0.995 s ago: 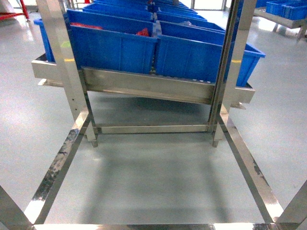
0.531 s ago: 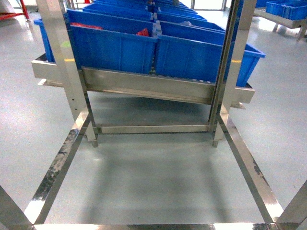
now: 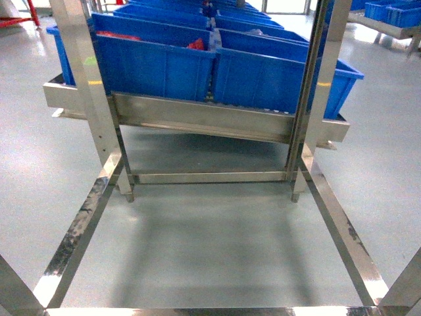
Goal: Pick capacitor and pack into box
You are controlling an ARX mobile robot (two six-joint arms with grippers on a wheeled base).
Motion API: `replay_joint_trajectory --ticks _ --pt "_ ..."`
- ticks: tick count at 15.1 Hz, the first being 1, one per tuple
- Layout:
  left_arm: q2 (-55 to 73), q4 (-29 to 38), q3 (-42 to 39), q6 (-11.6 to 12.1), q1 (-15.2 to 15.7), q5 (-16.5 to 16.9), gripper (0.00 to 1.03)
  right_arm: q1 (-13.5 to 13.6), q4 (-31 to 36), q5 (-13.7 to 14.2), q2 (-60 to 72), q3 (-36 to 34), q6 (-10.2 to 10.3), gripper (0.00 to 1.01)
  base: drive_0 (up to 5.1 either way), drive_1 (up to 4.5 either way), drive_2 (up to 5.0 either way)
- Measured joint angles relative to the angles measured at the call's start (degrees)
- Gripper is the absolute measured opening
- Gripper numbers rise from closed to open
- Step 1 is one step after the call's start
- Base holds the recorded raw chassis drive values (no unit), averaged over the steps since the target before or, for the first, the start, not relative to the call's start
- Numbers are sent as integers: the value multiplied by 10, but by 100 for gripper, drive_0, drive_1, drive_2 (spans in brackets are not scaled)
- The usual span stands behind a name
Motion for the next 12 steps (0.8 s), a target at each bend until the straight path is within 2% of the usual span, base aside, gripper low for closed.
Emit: replay_joint_trajectory --ticks 12 --pt "0 -1 0 0 0 0 98 0 0 0 0 0 0 98 0 0 0"
